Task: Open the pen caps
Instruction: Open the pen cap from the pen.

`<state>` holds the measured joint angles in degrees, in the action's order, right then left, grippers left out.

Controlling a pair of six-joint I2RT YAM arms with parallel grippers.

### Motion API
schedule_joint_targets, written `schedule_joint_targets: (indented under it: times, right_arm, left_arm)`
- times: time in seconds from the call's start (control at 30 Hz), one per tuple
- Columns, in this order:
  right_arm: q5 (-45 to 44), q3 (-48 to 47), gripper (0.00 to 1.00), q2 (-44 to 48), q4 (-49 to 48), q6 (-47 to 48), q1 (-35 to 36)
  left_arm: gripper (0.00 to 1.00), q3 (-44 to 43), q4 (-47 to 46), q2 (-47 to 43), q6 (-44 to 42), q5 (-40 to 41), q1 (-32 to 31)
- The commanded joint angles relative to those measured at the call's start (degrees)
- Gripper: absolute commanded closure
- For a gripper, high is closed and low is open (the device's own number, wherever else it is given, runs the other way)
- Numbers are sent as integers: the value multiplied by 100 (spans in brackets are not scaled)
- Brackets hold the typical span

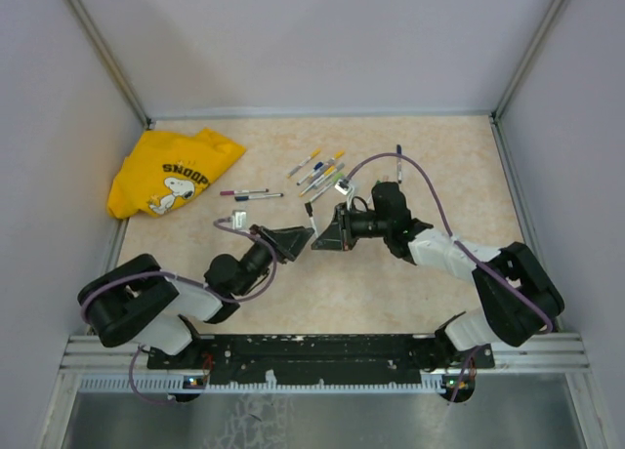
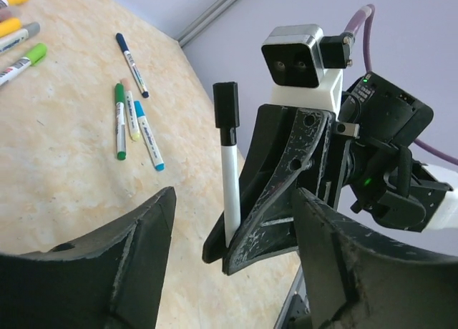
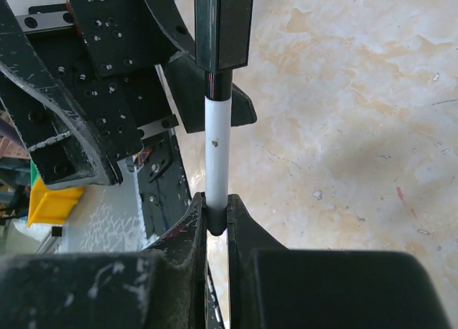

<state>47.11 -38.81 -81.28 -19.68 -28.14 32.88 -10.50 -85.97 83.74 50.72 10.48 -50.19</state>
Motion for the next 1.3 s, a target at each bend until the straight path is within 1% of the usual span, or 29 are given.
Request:
schedule_joint_targets:
  times: [0.0, 0.07, 0.2, 0.37, 0.47, 0.57, 0.67, 0.77, 0.9, 1.03, 1.13, 1.27]
  right_arm:
    - [213, -318, 100, 42, -124, 90, -18]
    - [240, -320, 100, 37, -116, 114, -33]
    - [280, -345, 100, 20, -57, 213, -36]
    - [331, -363, 100, 15, -36, 267, -36]
    - [342, -381, 100, 15, 23, 344, -33]
    - [342, -399, 100, 11, 74, 410, -36]
    - [365, -395, 100, -4, 87, 437, -36]
    - [410, -400, 100, -49, 70, 408, -36]
    - [429, -400, 100, -64, 57, 415, -36]
    - [435, -391, 100, -72, 61, 440, -36]
    - [439, -397, 100, -90, 77, 475, -36]
    - [446, -407, 100, -99, 109, 535, -32]
  left_arm:
    - [24, 304, -979, -147, -446, 36, -43]
    - [18, 472, -1277, -205, -579, 105, -45]
    - [8, 745, -1542, -417, -862, 173, -44]
    - [1, 1002, -1626, -858, -1330, 100, -26]
    - [0, 1131, -1478, -1219, -1575, 99, -18]
    - [0, 1138, -898, -1706, -1679, 120, 0]
    - [0, 1014, 115, -2261, -1728, 105, 6]
    - [0, 876, 910, -2822, -1782, 90, 15]
    - [0, 789, 1702, -3349, -1837, 104, 44]
    - [0, 579, 2377, -3605, -1857, -153, 131]
    - [0, 415, 2654, -3663, -1813, -414, 211]
    - [0, 262, 2922, -3692, -1563, -917, 537]
